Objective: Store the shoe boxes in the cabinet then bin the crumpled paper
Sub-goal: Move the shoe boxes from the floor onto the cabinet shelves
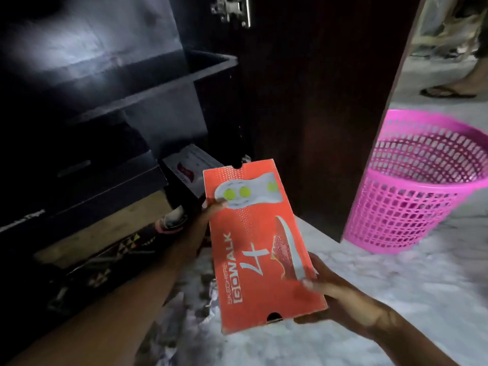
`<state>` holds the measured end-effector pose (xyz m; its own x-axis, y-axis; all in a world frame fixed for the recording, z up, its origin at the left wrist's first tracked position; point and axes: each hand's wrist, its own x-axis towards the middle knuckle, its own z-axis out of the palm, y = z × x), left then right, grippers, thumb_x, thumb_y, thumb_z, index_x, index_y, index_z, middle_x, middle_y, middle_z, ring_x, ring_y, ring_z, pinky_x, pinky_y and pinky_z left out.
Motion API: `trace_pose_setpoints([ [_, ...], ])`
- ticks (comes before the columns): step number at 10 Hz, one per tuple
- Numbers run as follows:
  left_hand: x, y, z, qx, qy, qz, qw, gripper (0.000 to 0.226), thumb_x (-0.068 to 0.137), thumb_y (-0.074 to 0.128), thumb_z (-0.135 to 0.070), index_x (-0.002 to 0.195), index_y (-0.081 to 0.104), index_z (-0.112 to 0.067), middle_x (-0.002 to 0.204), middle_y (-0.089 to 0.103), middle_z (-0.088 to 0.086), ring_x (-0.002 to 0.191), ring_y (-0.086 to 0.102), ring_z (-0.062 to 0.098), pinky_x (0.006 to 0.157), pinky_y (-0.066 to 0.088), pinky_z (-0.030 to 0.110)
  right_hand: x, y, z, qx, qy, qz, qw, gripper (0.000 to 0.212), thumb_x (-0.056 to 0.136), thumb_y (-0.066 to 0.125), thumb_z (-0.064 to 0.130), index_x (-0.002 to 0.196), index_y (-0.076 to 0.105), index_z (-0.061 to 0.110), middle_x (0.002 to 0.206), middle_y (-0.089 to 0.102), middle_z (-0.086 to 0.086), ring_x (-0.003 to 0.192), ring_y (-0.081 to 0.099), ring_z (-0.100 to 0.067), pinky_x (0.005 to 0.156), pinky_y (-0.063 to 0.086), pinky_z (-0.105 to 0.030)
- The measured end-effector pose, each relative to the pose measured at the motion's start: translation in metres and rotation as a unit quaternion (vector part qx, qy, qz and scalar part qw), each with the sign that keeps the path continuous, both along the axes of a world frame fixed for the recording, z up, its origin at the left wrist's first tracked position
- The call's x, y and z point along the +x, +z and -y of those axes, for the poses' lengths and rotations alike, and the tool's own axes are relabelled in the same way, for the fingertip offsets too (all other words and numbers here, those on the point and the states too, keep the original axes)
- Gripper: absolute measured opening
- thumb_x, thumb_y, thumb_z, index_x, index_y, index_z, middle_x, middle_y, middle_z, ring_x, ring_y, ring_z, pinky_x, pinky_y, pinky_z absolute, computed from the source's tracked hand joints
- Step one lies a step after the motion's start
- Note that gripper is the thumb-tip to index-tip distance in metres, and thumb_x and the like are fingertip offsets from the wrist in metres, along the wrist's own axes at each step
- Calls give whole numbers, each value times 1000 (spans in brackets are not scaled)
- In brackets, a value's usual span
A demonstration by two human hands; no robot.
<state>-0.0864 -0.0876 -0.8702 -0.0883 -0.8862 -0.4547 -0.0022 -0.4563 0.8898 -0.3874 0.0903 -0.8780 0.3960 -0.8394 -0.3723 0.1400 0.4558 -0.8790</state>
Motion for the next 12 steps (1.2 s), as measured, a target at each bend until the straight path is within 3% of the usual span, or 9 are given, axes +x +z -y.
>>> trace_pose_setpoints([
  [2, 12, 62, -5, -154, 89, 38, 983, 54, 88, 66, -60, 133, 62, -31, 111, 77, 3, 108, 73, 31, 74, 64, 40, 41, 43, 85, -8, -73, 5, 997, 57, 66, 84, 42, 120, 74, 27, 123, 74, -11, 115, 69, -37, 91, 59, -58],
  [3, 20, 63, -5, -232, 118, 119, 958, 64, 76, 72, -51, 134, 58, -28, 116, 74, 3, 109, 72, 25, 95, 58, 53, 64, 59, 141, -3, -106, -23, 994, 58, 66, 88, 43, 118, 75, 20, 121, 75, -12, 115, 67, -37, 80, 62, -51],
  [4, 18, 60, -14, -288, 99, 157, 939, 64, 81, 68, -35, 141, 48, -29, 126, 67, -2, 112, 66, 12, 93, 55, 35, 88, 74, 193, 1, -117, -54, 992, 56, 75, 81, 48, 120, 71, 16, 119, 74, -19, 110, 70, -36, 81, 63, -51],
  [6, 16, 38, 18, -313, 116, 275, 902, 67, 98, 66, -31, 157, 34, -31, 159, 44, 1, 145, 42, 21, 117, 39, 43, 123, 90, 262, -45, -103, -83, 990, 28, 97, 60, 47, 107, 59, 21, 117, 66, -17, 107, 64, -36, 95, 58, -55],
  [8, 16, 24, 64, -316, 159, 317, 880, 54, 96, 39, -38, 150, 36, -40, 153, 51, -1, 138, 52, 24, 108, 49, 48, 156, 70, 304, -94, -187, -119, 971, 55, 83, 79, 45, 125, 60, 15, 118, 73, -9, 100, 71, -25, 69, 63, -38],
  [9, 14, 26, 71, -296, 149, 332, 883, 56, 95, 37, -36, 150, 30, -47, 155, 50, -1, 136, 54, 27, 103, 54, 50, 157, 52, 326, -97, -224, -200, 949, 110, 39, 78, 88, 125, 60, 22, 108, 76, -4, 89, 74, -25, 67, 64, -45],
  [10, 13, 26, 65, -289, 159, 341, 880, 72, 88, 51, -31, 154, 25, -45, 163, 39, 0, 145, 45, 31, 108, 49, 55, 143, 9, 369, -131, -227, -238, 935, 134, 15, 54, 107, 122, 59, 26, 103, 76, -1, 90, 74, -27, 80, 61, -50],
  [11, 5, 34, 34, -263, 162, 328, 893, 86, 83, 56, -32, 158, 16, -45, 163, 35, 5, 146, 38, 33, 111, 44, 55, 132, 8, 356, -163, -219, -278, 921, 120, 42, 45, 109, 120, 62, 19, 101, 74, -1, 88, 71, -28, 75, 58, -40],
  [12, -5, 36, 1, -208, 160, 369, 892, 79, 90, 67, -29, 158, 26, -35, 159, 36, 15, 141, 40, 38, 110, 42, 51, 128, 51, 275, -198, -213, -330, 898, 67, 77, 57, 70, 105, 66, 10, 94, 69, -3, 84, 67, -22, 67, 49, -25],
])
